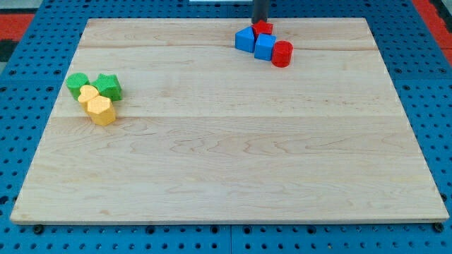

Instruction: Slide the red star in between blue blocks

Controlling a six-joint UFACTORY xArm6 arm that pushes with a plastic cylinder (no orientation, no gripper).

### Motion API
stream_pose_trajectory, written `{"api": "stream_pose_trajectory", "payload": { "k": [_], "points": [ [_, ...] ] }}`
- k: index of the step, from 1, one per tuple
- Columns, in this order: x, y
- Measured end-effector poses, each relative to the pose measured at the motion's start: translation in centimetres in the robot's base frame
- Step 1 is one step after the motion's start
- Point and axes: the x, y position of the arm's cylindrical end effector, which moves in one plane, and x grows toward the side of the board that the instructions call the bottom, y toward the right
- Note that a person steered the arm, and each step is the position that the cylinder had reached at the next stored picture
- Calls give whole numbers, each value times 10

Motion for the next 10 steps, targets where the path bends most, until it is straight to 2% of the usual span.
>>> {"api": "stream_pose_trajectory", "payload": {
  "k": [2,3,4,7,9,10],
  "points": [
    [-7,7],
    [-4,38],
    [1,32],
    [48,-8],
    [63,-83],
    [71,-82]
  ]
}}
